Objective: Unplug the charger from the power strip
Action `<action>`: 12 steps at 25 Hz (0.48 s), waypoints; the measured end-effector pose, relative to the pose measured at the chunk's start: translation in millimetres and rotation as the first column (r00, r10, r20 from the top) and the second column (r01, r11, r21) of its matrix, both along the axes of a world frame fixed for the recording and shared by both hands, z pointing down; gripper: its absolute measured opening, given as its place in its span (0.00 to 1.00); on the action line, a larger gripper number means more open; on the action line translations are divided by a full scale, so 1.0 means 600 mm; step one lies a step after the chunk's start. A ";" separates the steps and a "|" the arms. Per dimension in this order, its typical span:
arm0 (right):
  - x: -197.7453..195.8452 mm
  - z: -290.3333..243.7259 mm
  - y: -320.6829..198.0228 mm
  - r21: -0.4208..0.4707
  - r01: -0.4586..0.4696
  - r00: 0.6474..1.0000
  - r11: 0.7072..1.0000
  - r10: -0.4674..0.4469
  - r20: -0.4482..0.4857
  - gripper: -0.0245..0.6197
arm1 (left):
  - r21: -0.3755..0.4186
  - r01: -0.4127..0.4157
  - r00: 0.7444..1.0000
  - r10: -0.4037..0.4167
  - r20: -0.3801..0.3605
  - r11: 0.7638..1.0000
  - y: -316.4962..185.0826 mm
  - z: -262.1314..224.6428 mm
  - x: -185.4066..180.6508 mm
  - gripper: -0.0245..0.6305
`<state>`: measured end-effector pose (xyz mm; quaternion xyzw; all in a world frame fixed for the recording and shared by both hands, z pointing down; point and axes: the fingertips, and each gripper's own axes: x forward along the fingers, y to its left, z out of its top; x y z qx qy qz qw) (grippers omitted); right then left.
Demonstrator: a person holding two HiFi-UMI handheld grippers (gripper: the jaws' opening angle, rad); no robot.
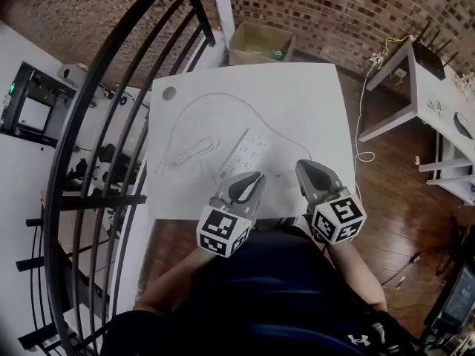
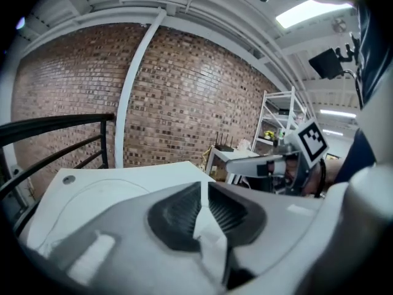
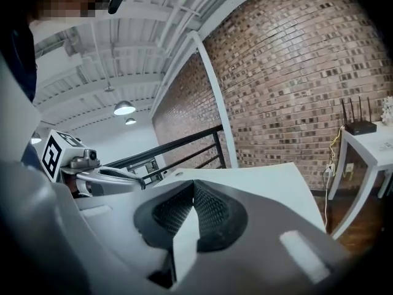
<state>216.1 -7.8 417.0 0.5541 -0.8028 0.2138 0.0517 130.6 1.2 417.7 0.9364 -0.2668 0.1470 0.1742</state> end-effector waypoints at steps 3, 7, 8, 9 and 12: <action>0.005 -0.009 0.010 0.029 -0.017 1.000 0.999 0.017 -0.019 0.05 | 0.004 -0.004 1.000 0.004 0.011 1.000 0.004 0.002 0.006 0.09; 0.021 -0.027 0.023 0.088 -0.060 0.997 0.994 0.064 -0.039 0.05 | 0.000 -0.015 1.000 0.015 0.015 1.000 0.012 0.007 0.018 0.09; 0.024 -0.031 0.024 0.097 -0.064 0.997 0.993 0.068 -0.038 0.05 | -0.005 -0.018 1.000 0.018 0.016 1.000 0.013 0.007 0.021 0.09; 0.026 -0.033 0.024 0.102 -0.062 0.997 0.993 0.066 -0.037 0.05 | -0.010 -0.019 1.000 0.019 0.019 1.000 0.014 0.008 0.022 0.09; 0.027 -0.033 0.019 0.092 -0.047 0.998 0.995 0.051 -0.039 0.05 | -0.018 -0.016 0.999 0.017 0.031 1.000 0.013 0.007 0.025 0.10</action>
